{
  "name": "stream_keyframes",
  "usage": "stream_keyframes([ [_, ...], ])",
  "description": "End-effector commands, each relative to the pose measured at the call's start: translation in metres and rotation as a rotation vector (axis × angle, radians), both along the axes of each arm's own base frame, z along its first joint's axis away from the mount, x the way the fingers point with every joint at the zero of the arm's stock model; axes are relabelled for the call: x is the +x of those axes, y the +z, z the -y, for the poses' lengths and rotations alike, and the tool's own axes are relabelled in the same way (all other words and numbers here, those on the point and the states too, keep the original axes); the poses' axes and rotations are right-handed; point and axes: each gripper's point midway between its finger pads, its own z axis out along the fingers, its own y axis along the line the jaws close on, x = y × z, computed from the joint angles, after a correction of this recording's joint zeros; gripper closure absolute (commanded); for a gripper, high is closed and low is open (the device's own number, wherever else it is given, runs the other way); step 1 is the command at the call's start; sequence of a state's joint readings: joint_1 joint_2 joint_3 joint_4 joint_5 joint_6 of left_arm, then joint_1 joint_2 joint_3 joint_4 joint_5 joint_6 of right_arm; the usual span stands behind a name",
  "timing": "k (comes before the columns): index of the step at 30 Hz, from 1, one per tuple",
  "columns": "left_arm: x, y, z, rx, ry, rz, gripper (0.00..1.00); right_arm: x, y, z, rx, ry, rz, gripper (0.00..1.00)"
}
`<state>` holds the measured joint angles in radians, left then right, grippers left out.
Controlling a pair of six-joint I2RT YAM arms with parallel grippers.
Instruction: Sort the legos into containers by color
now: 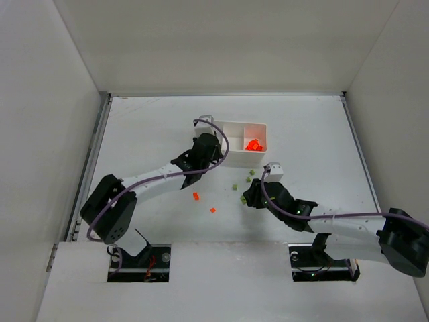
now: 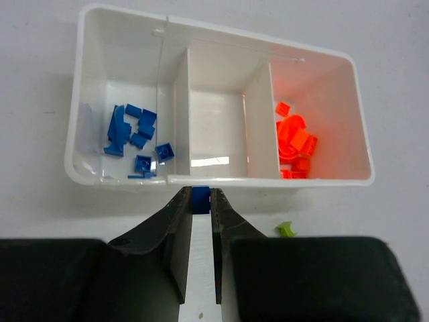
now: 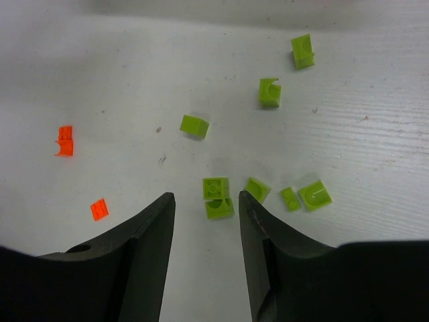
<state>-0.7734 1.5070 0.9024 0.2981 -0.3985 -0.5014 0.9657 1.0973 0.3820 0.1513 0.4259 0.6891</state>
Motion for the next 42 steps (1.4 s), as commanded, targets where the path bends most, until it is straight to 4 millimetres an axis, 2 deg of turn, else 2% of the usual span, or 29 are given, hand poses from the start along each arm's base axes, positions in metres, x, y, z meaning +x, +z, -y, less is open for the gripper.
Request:
stream_keyframes([
  [1,0.027,0.013,0.000,-0.009,0.026,0.042,0.88,-0.003,0.009,-0.006,0.027,0.009,0.019,0.51],
  [5,0.052,0.005,0.000,0.012,0.052,0.041,0.86,-0.009,0.008,-0.014,0.016,0.041,0.017,0.51],
  [8,0.068,-0.001,0.000,0.027,0.068,0.031,0.75,-0.023,0.009,-0.030,0.021,0.102,0.018,0.51],
  [11,0.068,0.005,-0.002,0.019,0.081,0.048,0.66,-0.032,0.008,-0.047,0.006,0.170,0.022,0.53],
  [14,0.064,0.013,-0.012,-0.007,0.100,0.064,0.64,-0.047,0.004,-0.073,-0.034,0.282,0.016,0.56],
  [18,0.039,0.019,-0.032,-0.036,0.115,0.069,0.64,-0.057,-0.012,-0.102,-0.116,0.387,0.036,0.55],
  [20,0.023,0.019,-0.049,-0.042,0.143,0.075,0.64,-0.057,-0.018,-0.113,-0.157,0.405,0.045,0.51],
  [26,-0.024,0.008,-0.108,-0.044,0.251,0.084,0.64,-0.044,-0.015,-0.141,-0.179,0.405,0.076,0.46],
  [29,-0.039,-0.004,-0.127,-0.045,0.289,0.063,0.64,-0.037,-0.015,-0.157,-0.186,0.397,0.085,0.45],
  [37,-0.065,-0.037,-0.155,-0.060,0.334,0.006,0.64,-0.019,-0.030,-0.188,-0.218,0.368,0.074,0.45],
  [42,-0.075,-0.045,-0.169,-0.082,0.351,0.003,0.64,-0.009,-0.042,-0.199,-0.252,0.351,0.068,0.50],
])
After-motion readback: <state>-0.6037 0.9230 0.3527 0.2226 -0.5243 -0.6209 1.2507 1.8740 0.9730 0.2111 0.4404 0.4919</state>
